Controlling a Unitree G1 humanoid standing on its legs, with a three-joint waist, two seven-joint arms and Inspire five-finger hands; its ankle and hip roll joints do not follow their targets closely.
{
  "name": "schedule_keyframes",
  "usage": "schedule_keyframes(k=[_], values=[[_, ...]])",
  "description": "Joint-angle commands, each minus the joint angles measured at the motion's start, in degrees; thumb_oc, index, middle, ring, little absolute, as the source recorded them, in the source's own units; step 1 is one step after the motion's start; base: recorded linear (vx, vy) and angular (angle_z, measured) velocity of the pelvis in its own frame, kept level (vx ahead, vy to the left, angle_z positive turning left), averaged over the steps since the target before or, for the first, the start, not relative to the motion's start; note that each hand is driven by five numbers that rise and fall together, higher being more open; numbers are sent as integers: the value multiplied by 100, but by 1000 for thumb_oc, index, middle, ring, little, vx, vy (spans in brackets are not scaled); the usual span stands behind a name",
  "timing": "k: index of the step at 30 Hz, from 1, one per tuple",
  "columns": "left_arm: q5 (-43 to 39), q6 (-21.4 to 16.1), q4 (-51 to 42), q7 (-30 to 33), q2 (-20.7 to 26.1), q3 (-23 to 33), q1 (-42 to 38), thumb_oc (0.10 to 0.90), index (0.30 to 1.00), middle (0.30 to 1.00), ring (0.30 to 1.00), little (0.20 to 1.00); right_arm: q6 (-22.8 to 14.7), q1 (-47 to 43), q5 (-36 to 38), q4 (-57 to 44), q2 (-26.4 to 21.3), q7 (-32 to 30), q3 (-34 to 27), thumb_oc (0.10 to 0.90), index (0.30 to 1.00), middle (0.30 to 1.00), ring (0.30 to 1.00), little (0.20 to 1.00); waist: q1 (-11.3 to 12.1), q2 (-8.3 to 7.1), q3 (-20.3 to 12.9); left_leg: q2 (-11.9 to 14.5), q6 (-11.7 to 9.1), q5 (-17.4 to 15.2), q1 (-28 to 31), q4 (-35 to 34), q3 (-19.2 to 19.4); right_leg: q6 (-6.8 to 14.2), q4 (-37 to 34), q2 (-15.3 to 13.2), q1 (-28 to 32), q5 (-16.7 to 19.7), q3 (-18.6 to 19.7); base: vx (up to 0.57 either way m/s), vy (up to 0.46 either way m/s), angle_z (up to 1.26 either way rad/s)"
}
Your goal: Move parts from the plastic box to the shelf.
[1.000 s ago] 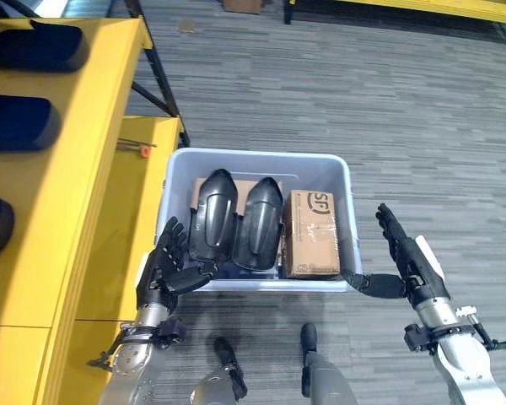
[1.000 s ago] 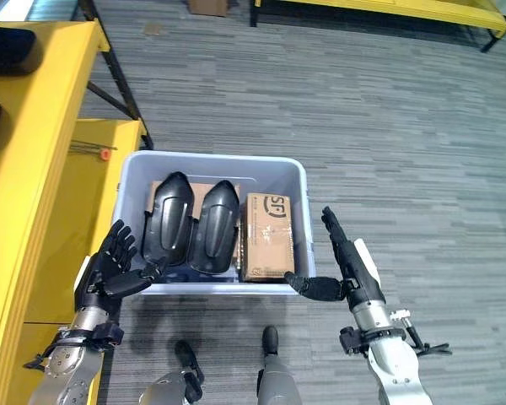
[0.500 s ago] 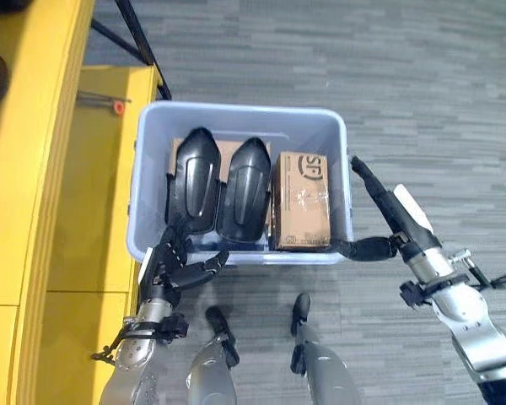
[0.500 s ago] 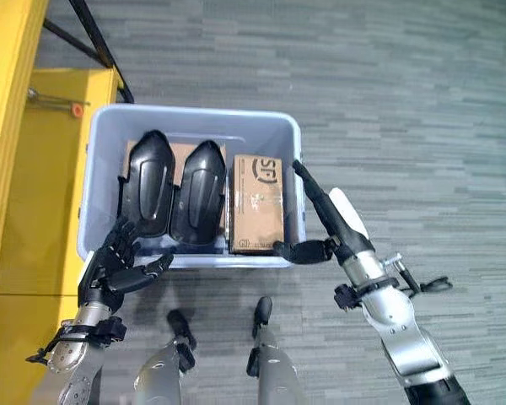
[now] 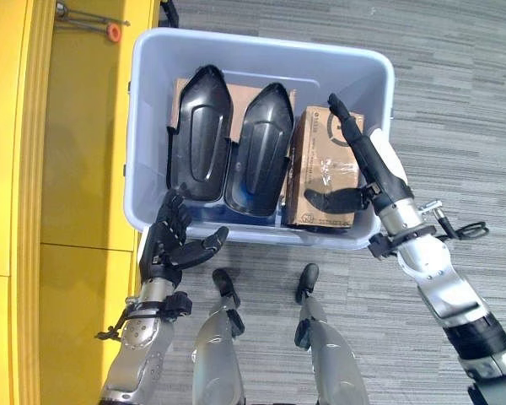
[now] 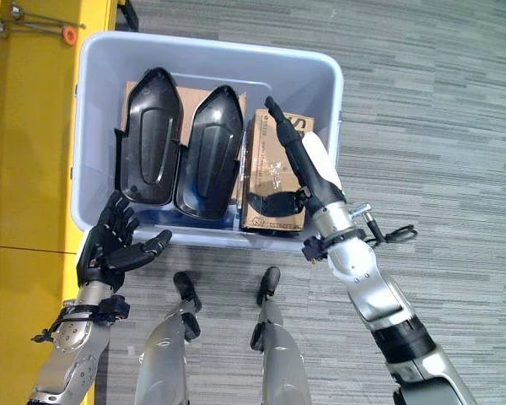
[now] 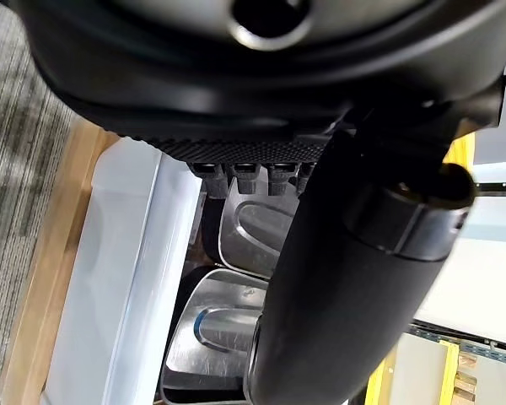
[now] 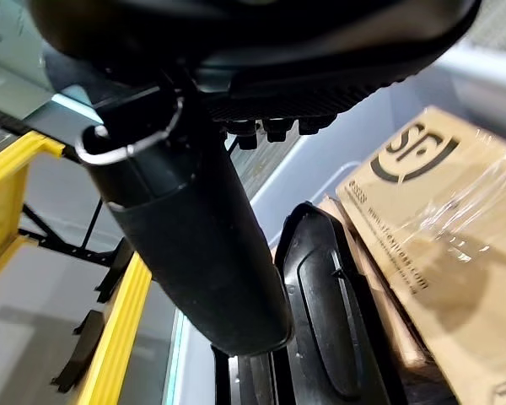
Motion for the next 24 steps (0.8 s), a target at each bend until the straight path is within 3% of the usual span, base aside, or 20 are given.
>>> schedule_keyframes(k=[1,9,24], values=[[130,-484,-705,182,61,101,112,900,1000,1000,1000,1000,-324,-624,-215,-361,-11,-367,-27,900,1000,1000,1000,1000,83,-1,-129,329,-516,252,-217,29,-661,759,588,-526,439,-692,63,-2,6,11],[31,-733,-1152,335,59,270,-52,900,1000,1000,1000,1000,-331,-1026,-329,-242,234,-551,45,900,1000,1000,1000,1000,222,143,-42,222,-488,261,-370,1,-725,748,666,-586,358,-737,-6,12,10,6],[-152,-1125,-2098,484,90,259,-759,900,1000,1000,1000,1000,-400,-1381,-81,177,613,-657,289,900,1000,1000,1000,1000,291,150,89,181,-477,266,-426,-75,-746,751,714,-591,297,-778,-78,5,8,6]])
